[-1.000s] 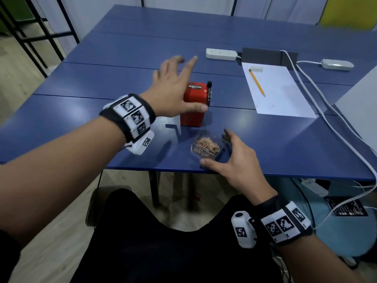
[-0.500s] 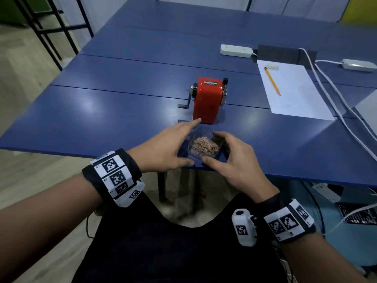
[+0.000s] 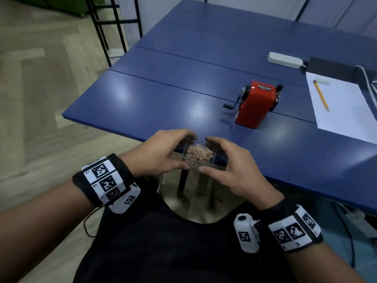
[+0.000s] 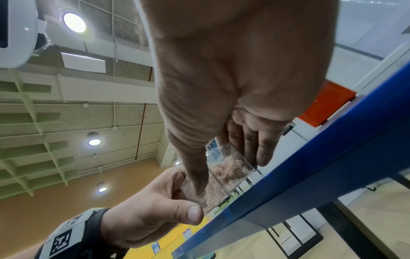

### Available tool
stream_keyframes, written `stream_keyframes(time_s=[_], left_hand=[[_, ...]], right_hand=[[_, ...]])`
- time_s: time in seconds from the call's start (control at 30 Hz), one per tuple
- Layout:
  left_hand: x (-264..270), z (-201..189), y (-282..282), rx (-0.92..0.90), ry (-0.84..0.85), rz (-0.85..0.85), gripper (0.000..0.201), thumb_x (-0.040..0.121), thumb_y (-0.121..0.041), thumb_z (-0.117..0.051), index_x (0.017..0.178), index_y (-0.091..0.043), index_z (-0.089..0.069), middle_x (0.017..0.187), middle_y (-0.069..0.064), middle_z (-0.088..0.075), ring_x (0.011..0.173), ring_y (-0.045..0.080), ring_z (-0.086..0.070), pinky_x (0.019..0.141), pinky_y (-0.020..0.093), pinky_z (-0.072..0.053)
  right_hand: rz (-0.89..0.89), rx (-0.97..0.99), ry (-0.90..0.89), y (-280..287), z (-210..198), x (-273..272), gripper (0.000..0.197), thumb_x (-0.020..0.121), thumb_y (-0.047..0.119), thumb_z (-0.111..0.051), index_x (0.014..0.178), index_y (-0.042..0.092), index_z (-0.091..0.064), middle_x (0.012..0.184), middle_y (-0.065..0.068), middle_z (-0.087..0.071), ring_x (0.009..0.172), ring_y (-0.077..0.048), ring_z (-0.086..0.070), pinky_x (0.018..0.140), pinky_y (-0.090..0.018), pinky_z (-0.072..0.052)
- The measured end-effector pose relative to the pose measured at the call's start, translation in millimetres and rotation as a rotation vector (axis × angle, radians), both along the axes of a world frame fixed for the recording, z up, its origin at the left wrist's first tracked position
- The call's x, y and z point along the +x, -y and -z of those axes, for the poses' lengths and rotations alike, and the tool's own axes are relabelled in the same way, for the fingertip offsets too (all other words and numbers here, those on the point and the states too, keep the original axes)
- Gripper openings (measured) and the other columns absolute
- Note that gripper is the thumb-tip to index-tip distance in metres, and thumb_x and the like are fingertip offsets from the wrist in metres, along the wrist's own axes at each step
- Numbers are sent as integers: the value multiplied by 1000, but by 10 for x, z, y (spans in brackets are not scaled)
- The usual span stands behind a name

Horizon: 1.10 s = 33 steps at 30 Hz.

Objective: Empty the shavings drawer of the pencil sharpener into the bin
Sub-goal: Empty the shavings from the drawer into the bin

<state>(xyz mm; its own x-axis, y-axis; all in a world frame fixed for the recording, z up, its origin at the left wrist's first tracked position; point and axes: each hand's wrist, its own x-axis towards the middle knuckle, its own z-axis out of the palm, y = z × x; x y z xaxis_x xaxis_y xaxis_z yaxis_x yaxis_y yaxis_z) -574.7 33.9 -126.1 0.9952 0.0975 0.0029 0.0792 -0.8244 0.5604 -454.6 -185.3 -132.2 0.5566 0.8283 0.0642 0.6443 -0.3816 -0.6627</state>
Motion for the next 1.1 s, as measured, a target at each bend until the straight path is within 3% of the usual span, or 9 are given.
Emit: stream_keyframes(time_s=[0.1, 0.2, 0.3, 0.4, 0.5, 0.67, 0.9, 1.03, 1.1], left_hand=[[-263, 2, -104, 2, 20, -48, 81, 77, -35, -94, 146, -21, -55, 139, -7, -69, 125, 11, -66, 109, 31, -52], [-570, 15, -238, 26, 39, -88, 81, 75, -36, -95, 144, -22, -56, 135, -8, -70, 120, 13, -67, 106, 35, -54], [-885, 69, -368, 39, 45, -122, 80, 74, -35, -95, 143, -24, -57, 131, -6, -71, 116, 15, -67, 102, 40, -56], [-1157, 135, -452, 44, 46, -143, 81, 73, -35, -95, 143, -26, -56, 133, -7, -70, 120, 14, -67, 104, 40, -56], [-1350, 180, -493, 62, 26, -163, 82, 75, -36, -94, 146, -25, -54, 138, -7, -68, 124, 11, -66, 107, 37, -54], [-1502, 275, -532, 80, 15, -189, 79, 76, -35, -94, 144, -27, -53, 137, -8, -68, 122, 10, -66, 106, 36, -55], [-1522, 507, -622, 72, -61, -230, 78, 76, -30, -92, 143, -25, -52, 136, -4, -69, 121, 15, -68, 106, 38, -56], [-1414, 576, -732, 87, -177, -254, 88, 78, -27, -92, 155, -21, -47, 147, -1, -64, 130, 16, -63, 109, 24, -47], [-1367, 610, -824, 104, -253, -257, 96, 79, -28, -91, 161, -22, -40, 152, 0, -60, 133, 18, -60, 110, 27, -47]], right_hand=[[-32, 23, -167, -99, 18, -121, 87, 80, 46, -94, 154, 29, -53, 145, 12, -66, 132, 0, -62, 110, -19, -49], [-32, 105, -479, -203, 59, -211, 78, 81, 46, -89, 150, 24, -59, 140, 6, -71, 128, -5, -69, 113, -33, -55], [-54, 92, -612, -355, 82, -308, 63, 88, 48, -78, 143, 20, -65, 133, 1, -76, 121, -12, -74, 110, -44, -58], [-104, 45, -754, -527, 102, -479, 58, 94, 44, -71, 143, 14, -64, 129, -6, -78, 113, -21, -79, 103, -41, -62], [-126, -9, -838, -695, 182, -654, 56, 96, 46, -66, 139, 11, -66, 125, -7, -80, 110, -23, -80, 99, -39, -62], [-132, -20, -1114, -887, 332, -800, 36, 111, 25, -57, 136, 1, -66, 124, -18, -79, 107, -26, -80, 87, -29, -65], [-125, -82, -1163, -1144, 630, -775, 32, 110, 23, -61, 131, 0, -68, 115, -16, -81, 90, -18, -81, 89, -32, -67], [-113, -108, -1191, -1279, 812, -699, 34, 110, 24, -60, 134, 1, -66, 118, -17, -81, 92, -20, -81, 93, -35, -66], [-116, -124, -1197, -1340, 883, -655, 32, 111, 23, -59, 133, 1, -66, 118, -18, -81, 93, -20, -81, 93, -35, -65]])
